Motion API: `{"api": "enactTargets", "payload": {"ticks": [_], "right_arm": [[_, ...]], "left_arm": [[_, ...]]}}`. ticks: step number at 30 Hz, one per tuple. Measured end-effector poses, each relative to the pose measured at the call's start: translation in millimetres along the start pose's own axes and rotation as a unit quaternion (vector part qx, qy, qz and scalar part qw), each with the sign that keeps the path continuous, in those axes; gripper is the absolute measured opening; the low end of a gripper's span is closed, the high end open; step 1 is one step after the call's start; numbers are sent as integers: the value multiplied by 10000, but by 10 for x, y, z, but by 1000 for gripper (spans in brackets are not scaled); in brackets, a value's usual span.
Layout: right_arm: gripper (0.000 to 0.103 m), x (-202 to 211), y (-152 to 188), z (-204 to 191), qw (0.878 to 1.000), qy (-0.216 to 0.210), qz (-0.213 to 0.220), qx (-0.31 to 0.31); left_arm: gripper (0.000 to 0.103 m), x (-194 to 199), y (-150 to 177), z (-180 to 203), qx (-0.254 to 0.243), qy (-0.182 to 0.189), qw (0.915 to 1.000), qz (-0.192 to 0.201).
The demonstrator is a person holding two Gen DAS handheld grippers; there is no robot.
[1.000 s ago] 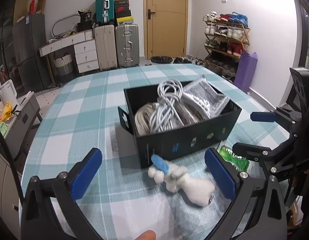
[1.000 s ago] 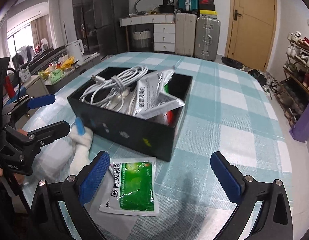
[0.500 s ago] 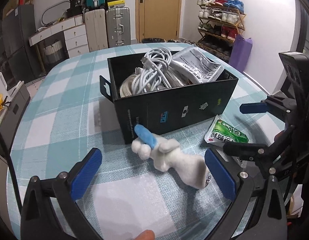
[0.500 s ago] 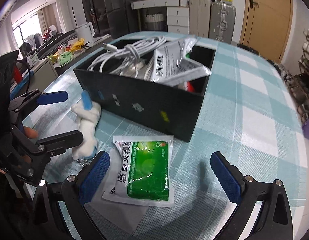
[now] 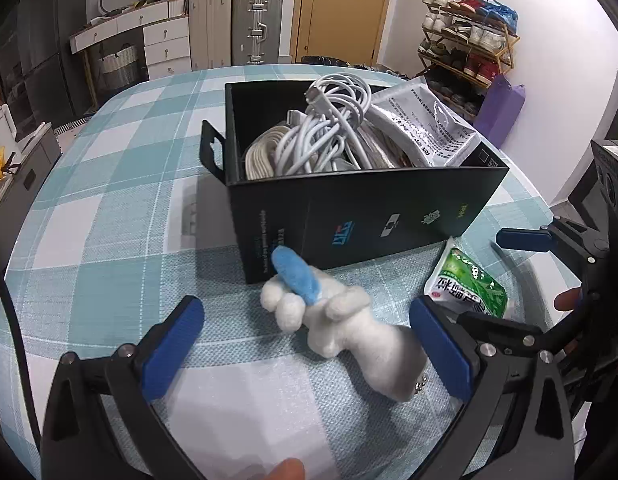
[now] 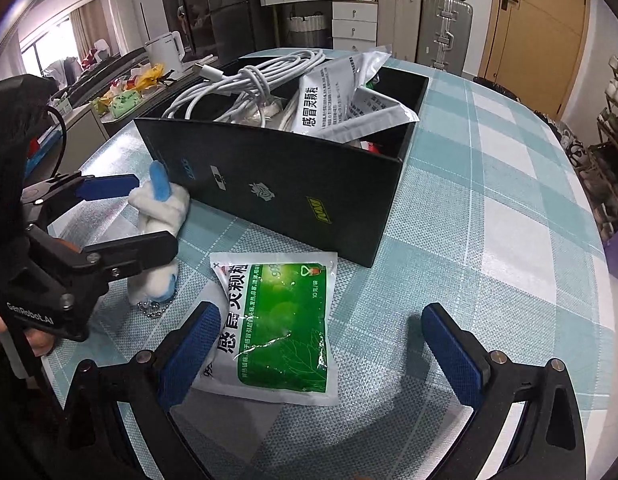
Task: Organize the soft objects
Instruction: 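Grasp the white plush toy with the left gripper while the right grasps the green sachet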
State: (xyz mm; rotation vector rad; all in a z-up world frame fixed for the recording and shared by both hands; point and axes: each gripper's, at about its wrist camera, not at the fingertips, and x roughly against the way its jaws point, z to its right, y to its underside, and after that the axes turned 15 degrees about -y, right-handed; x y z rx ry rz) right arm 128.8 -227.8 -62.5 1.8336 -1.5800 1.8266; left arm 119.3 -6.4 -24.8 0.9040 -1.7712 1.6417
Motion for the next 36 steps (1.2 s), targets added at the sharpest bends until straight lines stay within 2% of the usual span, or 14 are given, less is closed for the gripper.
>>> {"api": "enactTargets", "payload": {"ticks": [7,14,26,33,35,36], "right_arm": [[102,-29,8,9,10000,-7,-36,13],[102,-27,30,6,10000,0,-33,16],[102,-13,34,-27,10000,8,22,65],[98,11,46,-66,9999,-44,50,110],[91,11,49,-78,9999,-96,50,129],[89,13,47,-83,9998,-128,61,147]], "left_arm": [[103,-33,-14,-16,-102,-158,9997,-163],[103,25,42,-96,-384,-437,9982,-167],[102,9,81,-15,-453,-381,9981,-151],[94,-1,105,40,-573,-301,9977,-188],[92,15,114,52,-604,-278,9977,-149],[87,23,118,55,-614,-228,9978,-130]]}}
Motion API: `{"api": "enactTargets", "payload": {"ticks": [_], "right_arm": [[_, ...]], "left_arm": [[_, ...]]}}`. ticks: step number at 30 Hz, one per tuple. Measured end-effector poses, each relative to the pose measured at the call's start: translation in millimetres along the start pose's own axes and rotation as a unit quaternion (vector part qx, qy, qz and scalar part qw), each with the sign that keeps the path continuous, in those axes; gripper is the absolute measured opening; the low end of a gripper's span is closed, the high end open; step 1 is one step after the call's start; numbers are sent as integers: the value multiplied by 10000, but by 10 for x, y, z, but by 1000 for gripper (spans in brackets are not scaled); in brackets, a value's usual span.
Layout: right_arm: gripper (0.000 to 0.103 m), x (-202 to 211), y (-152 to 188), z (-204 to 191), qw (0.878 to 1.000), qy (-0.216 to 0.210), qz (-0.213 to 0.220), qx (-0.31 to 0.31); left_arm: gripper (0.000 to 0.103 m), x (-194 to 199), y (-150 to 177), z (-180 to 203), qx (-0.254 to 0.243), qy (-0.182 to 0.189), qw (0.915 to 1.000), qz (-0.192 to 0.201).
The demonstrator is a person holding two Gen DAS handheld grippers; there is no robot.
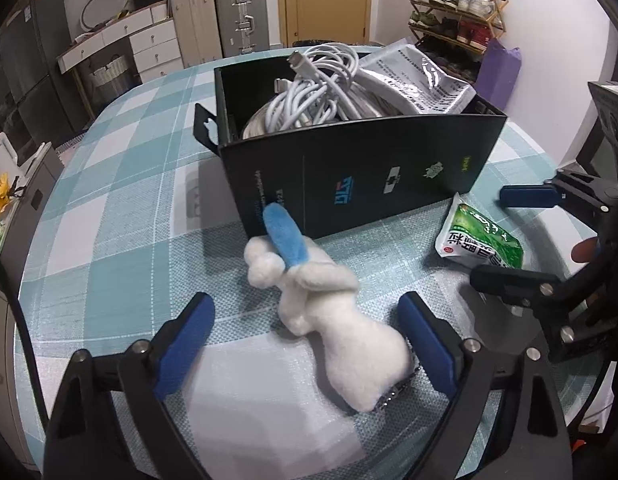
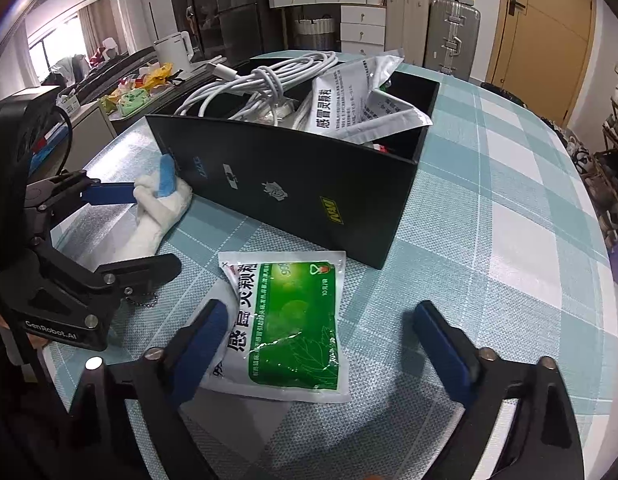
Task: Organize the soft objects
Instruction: 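Grasp the white plush toy with the left gripper while the right grasps the green sachet, then carry the plush toy and green sachet over the box with both grippers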
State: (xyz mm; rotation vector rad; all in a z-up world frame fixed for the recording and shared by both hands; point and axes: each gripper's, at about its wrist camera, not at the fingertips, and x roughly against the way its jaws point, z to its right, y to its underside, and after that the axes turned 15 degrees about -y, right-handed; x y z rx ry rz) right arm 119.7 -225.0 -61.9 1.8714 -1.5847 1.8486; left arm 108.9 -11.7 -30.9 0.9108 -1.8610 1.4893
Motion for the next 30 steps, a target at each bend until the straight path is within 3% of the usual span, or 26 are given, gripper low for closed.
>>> {"api": "enactTargets", "payload": {"ticks": [4,7,9,12,17,30], "right_arm": [[74,16,-7,-44,9999,-128,29,110],[65,18,-8,-74,9997,-154,33,183],[57,21,-15,-88,9996,-201,49,212],[51,18,-18,-111,9993,-239,55,283],[45,36,7,-115,9989,-318,82,338],[42,107,18,-180,9976,-341,251,545]], "left_arm": [[75,50,17,2,-31,57,9999,127],[59,85,28,4,-40,81,9998,200],[42,102,43,-4,-16,81,9997,235],[32,96,51,-77,107,58,9996,262],[31,107,72,-162,266,128,9991,311],[31,304,50,-169,244,176,9974,648]]}}
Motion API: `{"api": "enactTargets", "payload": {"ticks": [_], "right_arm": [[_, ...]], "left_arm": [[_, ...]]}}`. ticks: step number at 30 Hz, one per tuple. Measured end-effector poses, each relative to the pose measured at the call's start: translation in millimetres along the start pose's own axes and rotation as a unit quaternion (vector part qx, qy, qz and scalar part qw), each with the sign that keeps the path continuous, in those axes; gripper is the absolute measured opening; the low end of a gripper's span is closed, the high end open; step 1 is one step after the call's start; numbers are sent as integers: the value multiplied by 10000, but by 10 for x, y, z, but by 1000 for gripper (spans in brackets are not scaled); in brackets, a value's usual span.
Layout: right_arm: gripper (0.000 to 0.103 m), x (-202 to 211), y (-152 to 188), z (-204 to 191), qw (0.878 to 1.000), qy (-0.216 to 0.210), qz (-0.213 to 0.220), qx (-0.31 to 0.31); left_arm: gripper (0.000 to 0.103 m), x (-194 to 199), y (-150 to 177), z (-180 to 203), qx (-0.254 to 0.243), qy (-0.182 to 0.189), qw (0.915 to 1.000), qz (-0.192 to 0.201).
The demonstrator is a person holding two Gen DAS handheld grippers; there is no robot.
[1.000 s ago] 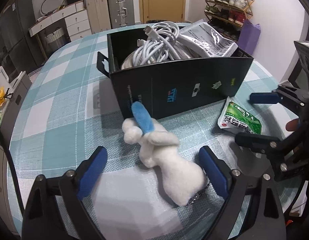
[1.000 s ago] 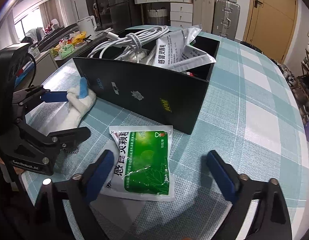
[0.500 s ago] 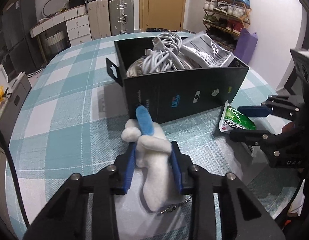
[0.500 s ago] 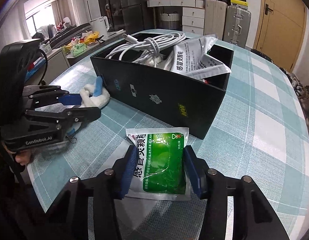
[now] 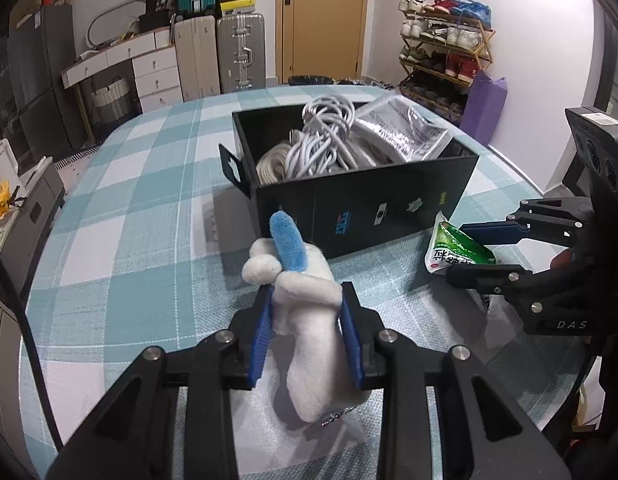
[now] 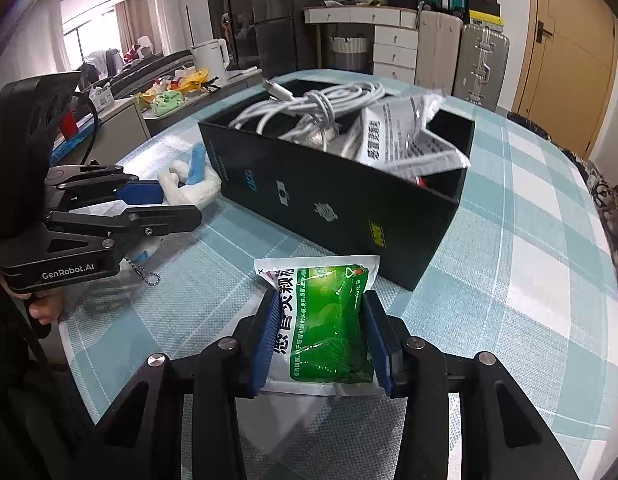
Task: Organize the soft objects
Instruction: 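Carry the plush toy and green sachet over the box with both grippers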
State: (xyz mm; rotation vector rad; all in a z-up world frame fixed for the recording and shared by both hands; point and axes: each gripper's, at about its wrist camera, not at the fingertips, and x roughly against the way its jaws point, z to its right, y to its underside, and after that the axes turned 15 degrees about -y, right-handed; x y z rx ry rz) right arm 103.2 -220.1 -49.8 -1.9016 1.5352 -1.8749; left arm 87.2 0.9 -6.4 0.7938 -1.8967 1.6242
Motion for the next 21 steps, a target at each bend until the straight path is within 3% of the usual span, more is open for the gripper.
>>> {"api": "enactTargets", "payload": {"ticks": [21], "right_arm": [[42,450,-207,-272,9943,-57,1010,343]], "left_arm": [[31,415,-245,-258,394,74,9961,788]]}}
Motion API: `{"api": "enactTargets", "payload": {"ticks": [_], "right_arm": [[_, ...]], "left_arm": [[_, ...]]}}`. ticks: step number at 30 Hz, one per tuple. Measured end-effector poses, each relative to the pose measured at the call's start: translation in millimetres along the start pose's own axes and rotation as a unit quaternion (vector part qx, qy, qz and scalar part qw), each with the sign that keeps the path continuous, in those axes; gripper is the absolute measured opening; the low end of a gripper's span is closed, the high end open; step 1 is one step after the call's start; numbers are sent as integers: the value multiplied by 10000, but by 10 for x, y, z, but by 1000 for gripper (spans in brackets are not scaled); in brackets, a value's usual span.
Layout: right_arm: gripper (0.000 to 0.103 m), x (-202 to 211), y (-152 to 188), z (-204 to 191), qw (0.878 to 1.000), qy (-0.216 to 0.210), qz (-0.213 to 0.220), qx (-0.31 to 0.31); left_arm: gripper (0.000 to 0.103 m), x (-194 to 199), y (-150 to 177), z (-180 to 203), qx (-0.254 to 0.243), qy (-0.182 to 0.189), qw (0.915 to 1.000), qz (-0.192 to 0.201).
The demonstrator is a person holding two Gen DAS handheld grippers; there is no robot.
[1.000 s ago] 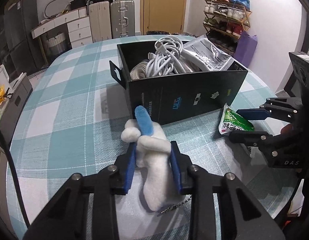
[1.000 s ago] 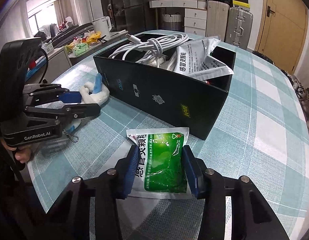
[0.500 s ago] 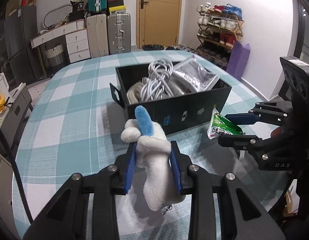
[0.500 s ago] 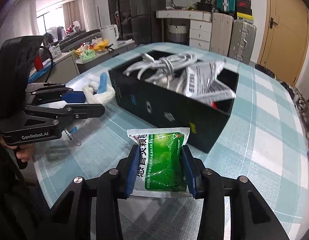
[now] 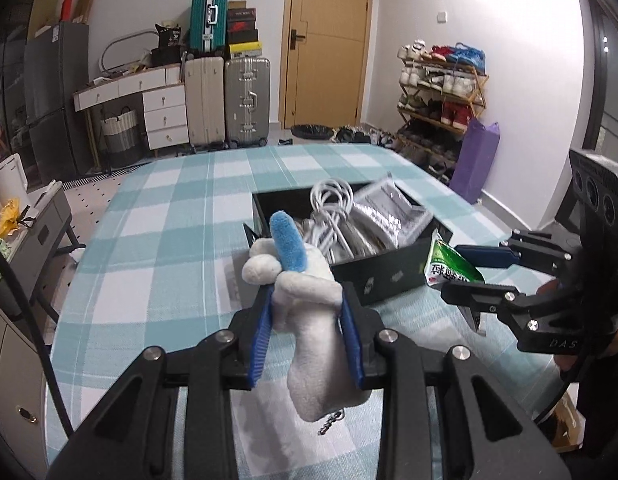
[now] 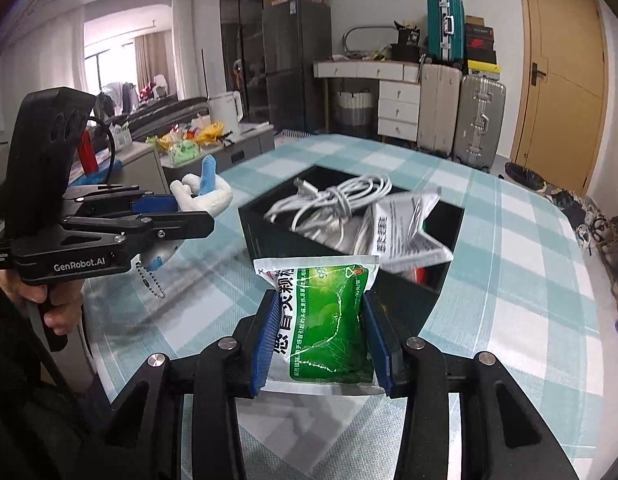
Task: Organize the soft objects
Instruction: 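Carry the plush toy and green sachet over the box with both grippers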
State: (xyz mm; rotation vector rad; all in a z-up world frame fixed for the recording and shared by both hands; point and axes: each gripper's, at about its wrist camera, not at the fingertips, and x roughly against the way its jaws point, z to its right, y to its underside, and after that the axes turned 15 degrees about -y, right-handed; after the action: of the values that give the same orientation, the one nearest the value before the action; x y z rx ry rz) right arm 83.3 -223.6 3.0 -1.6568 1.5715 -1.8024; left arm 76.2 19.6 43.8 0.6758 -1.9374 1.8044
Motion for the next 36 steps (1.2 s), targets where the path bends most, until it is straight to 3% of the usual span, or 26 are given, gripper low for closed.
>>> {"api": "enactTargets", "payload": {"ticks": [17,36], "right_arm": [[42,109,-336,173,9953,466,747,-408],[42,-341,-595,341,9962,454,589,-454]], "left_arm": [[31,-187,-400,-38,116,52,9994,308],[31,-707,-589,40,139,71,9998,142]]}}
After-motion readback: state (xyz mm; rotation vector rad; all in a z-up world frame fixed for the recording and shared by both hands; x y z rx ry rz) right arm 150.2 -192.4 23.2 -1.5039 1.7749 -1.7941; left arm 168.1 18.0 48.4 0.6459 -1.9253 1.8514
